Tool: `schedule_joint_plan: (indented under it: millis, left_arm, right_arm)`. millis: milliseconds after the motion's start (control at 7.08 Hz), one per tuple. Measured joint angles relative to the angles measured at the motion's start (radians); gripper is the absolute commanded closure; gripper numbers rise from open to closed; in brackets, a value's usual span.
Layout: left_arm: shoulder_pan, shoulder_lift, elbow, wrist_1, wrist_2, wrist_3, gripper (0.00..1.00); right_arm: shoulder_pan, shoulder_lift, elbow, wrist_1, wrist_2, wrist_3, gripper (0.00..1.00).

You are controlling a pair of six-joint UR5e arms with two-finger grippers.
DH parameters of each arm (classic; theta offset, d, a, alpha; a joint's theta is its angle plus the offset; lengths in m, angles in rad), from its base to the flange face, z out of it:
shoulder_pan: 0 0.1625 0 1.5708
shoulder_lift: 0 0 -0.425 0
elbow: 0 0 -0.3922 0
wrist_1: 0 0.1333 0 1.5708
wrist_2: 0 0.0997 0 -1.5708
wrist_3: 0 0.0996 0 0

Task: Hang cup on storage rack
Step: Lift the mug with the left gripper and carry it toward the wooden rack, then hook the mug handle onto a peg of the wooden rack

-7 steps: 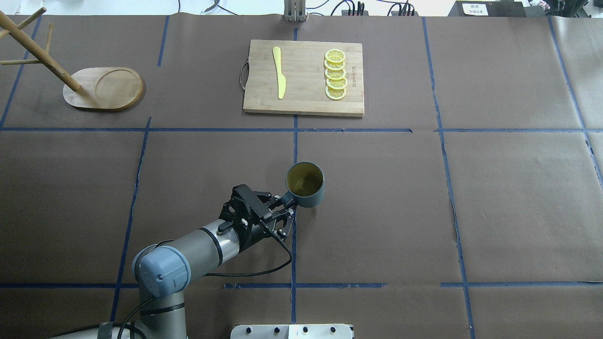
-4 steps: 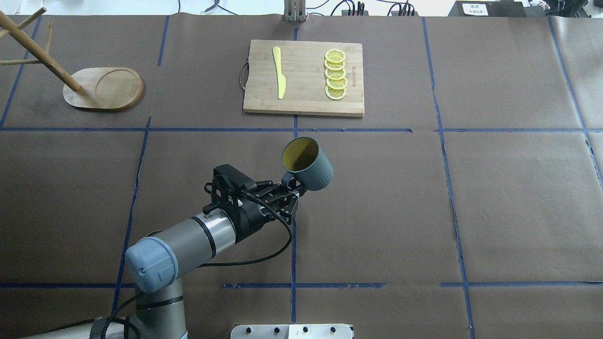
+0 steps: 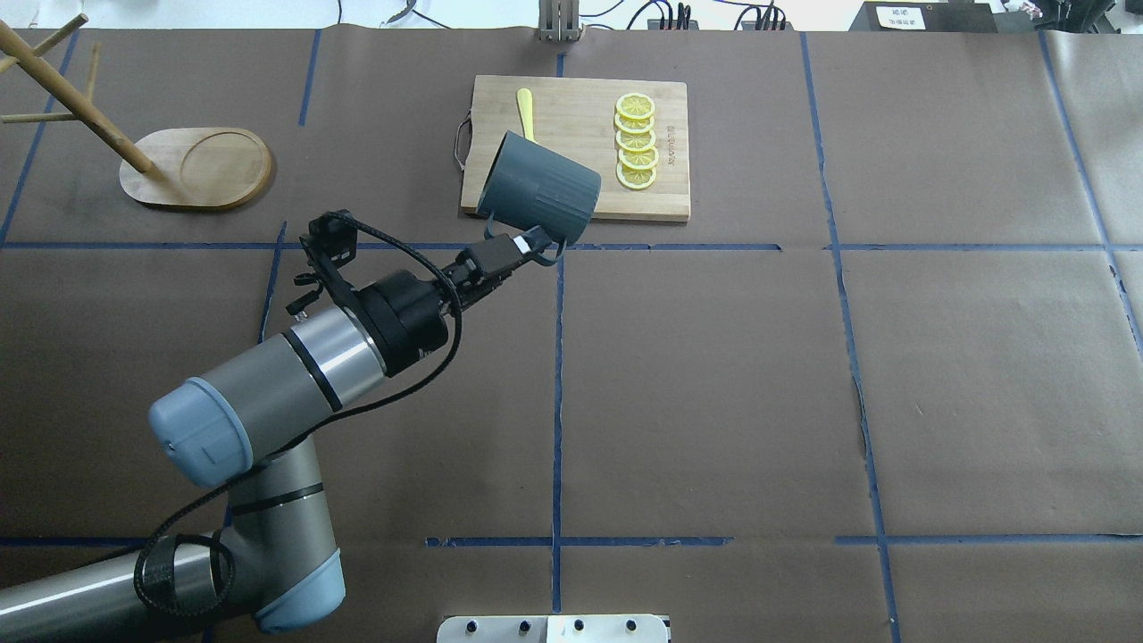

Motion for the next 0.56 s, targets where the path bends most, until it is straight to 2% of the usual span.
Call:
schedule_joint_plan:
  millis: [282, 565]
  left_arm:
    - [-0.161, 0.004, 0.021, -0.033, 0.002, -0.446, 1.00]
    - [-0.343, 0.006, 0.105, -0.038, -0.001, -0.831, 1.00]
  right_arm:
    - [0.000, 0.002, 0.001, 0.000, -0.001, -0.001, 0.00]
    - [0.000, 0.002, 0.003, 0.000, -0.002, -0.001, 0.00]
